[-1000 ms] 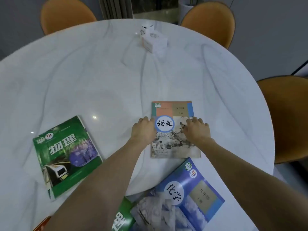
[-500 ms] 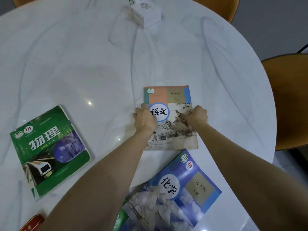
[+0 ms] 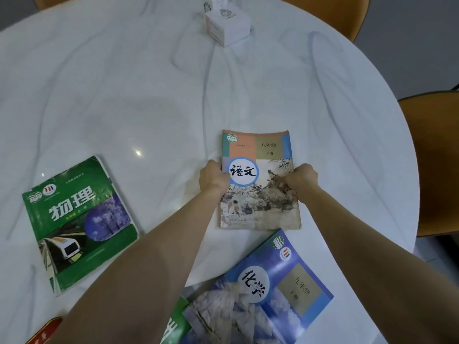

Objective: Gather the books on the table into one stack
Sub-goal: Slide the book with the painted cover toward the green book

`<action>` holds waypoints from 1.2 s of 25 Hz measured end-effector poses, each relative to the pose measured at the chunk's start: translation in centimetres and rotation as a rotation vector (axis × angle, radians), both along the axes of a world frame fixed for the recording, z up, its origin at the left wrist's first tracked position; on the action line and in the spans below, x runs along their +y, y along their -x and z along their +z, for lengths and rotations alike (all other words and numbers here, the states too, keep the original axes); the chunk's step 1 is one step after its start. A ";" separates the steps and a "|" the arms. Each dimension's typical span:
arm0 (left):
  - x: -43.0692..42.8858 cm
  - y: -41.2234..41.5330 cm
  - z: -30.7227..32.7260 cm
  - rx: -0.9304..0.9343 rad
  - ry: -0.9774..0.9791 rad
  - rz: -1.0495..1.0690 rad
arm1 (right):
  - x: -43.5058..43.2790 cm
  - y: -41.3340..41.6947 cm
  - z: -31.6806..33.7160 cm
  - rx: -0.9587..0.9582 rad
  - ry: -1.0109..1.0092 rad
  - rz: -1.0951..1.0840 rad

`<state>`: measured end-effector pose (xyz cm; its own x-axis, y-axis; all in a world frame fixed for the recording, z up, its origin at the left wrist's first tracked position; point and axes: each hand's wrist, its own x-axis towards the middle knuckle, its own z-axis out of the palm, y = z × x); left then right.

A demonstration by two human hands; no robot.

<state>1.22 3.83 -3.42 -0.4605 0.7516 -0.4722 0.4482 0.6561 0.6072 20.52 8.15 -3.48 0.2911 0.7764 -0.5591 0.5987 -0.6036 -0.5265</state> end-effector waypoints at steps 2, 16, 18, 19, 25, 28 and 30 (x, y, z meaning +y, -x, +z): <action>-0.1 0.0 0.2 -0.027 -0.007 0.004 | -0.1 -0.3 0.0 0.010 -0.016 -0.017; -3.6 6.6 4.1 -0.195 -0.216 0.218 | -1.3 5.4 4.7 0.254 -0.202 0.129; -5.2 8.1 4.2 -0.179 -0.216 0.251 | -2.1 7.0 4.6 0.279 -0.203 0.180; -6.0 8.7 4.1 -0.174 -0.215 0.263 | -2.5 7.7 4.5 0.291 -0.200 0.196; -10.2 11.6 2.4 -0.114 -0.163 0.315 | -5.4 11.3 2.2 0.318 -0.141 0.252; -10.9 11.9 1.6 -0.105 -0.156 0.309 | -6.2 12.3 1.2 0.282 -0.154 0.239; -11.1 12.0 1.0 -0.093 -0.144 0.309 | -6.3 12.7 0.6 0.249 -0.164 0.237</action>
